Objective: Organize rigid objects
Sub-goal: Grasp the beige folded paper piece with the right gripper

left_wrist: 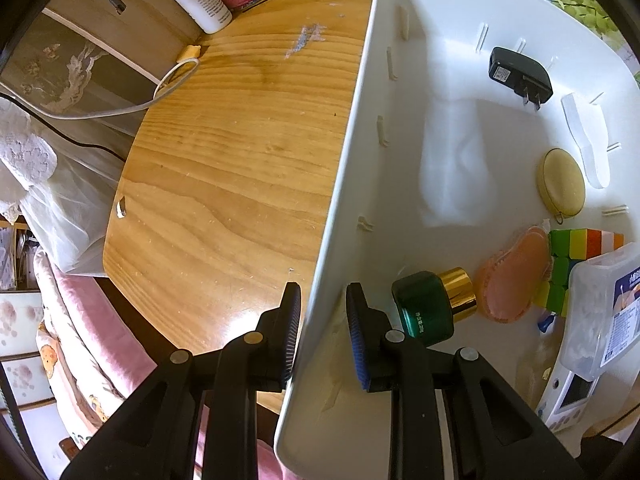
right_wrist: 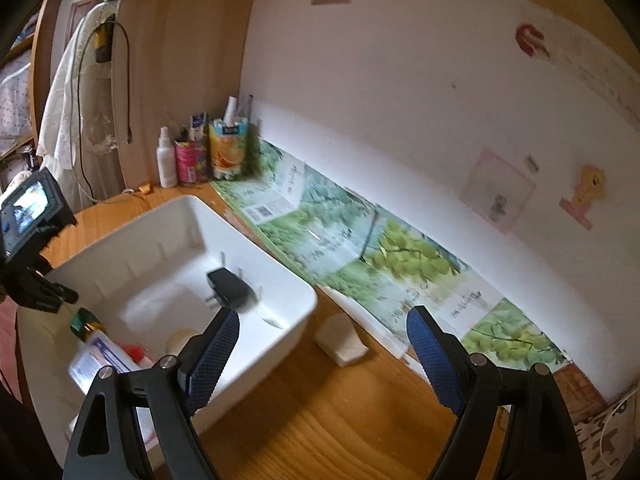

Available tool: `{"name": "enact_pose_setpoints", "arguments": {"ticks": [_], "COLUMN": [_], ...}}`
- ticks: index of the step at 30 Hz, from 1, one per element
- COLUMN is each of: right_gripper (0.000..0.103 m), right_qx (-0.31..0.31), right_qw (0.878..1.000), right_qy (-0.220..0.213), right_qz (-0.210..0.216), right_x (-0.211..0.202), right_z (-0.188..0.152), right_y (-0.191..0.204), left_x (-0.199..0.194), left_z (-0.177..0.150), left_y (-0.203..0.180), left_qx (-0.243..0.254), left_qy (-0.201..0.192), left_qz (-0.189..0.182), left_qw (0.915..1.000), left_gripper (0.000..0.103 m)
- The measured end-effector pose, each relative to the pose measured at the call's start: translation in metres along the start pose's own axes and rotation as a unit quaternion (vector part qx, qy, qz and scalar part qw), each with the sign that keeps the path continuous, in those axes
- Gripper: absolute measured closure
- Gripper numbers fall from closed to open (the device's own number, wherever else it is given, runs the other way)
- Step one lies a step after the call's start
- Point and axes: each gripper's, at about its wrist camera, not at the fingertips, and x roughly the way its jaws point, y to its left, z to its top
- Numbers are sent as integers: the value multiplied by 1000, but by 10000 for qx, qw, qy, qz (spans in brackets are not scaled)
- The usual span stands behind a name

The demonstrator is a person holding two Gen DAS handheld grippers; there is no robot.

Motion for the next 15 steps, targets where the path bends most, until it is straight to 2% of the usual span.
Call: {"name": "enact_pose_setpoints", "arguments": {"ticks": [11, 15], "right_gripper": [17, 17], "right_qx": [-355, -271], "right_qw": [9975, 9968], "right_qy": [607, 745], "right_qz": [-87, -46], "right_x": [60, 88], "right_z": [-36, -48], "right_y": [-9, -16], "left_x": [0, 1], "left_z": [-2, -1], "left_y": [0, -1], "left_qx": [-21, -15], "left_qy": [23, 33], "left_qz": [20, 45], "left_qw": [10000, 10000], "left_gripper": [76, 76]}}
